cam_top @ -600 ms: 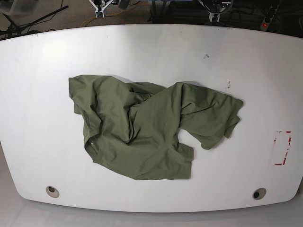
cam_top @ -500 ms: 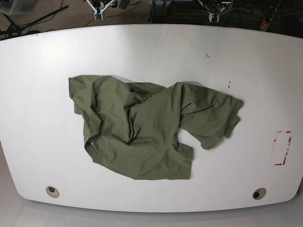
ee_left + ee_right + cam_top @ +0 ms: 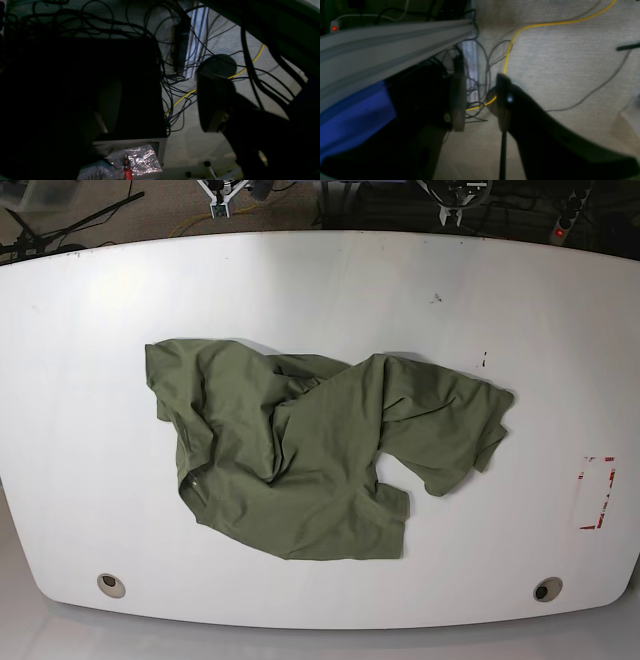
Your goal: Fold the T-shirt properly
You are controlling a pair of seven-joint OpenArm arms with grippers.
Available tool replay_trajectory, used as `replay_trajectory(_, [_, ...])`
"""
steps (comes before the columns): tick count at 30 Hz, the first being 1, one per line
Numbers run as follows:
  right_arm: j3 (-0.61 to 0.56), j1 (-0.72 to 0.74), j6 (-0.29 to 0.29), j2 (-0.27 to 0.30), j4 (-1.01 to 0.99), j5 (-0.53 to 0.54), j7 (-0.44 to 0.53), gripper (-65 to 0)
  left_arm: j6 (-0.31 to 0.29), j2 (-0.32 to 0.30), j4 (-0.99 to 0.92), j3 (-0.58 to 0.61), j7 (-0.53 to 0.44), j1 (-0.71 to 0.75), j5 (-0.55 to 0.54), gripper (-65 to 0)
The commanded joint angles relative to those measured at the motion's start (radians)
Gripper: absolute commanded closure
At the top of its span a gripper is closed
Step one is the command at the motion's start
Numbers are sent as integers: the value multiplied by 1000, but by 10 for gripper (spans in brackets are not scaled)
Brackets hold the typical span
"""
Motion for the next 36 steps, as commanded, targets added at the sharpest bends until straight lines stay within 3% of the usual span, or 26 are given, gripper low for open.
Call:
replay_trajectory(1, [7,-31,8,0,23,6,21,-181,-1,-2,18,0,-17,25,-3,-438])
replay_trajectory(12, [9,-195,8,6,233,9,51,-181,-1,-4,305,-2,-39,223,-3,-435])
replay_trajectory(20, [9,-386,8,6,495,11,50,-181,-1,-10,621,-6,-39,435,-3,-435])
replay_trajectory(26, [9,-556,8,6,750,11,10,-181,-6,-21,871,-91,-39,616,-5,-435])
replay_trajectory(30, [9,-665,11,9,907,68,4,-181,-6,-9,1043,-102,-39,746,-5,-435])
replay_trajectory(36, [7,-797,13,61,1098,161,4,-181,-6,-9,1273,-103,-39,904,-6,-435])
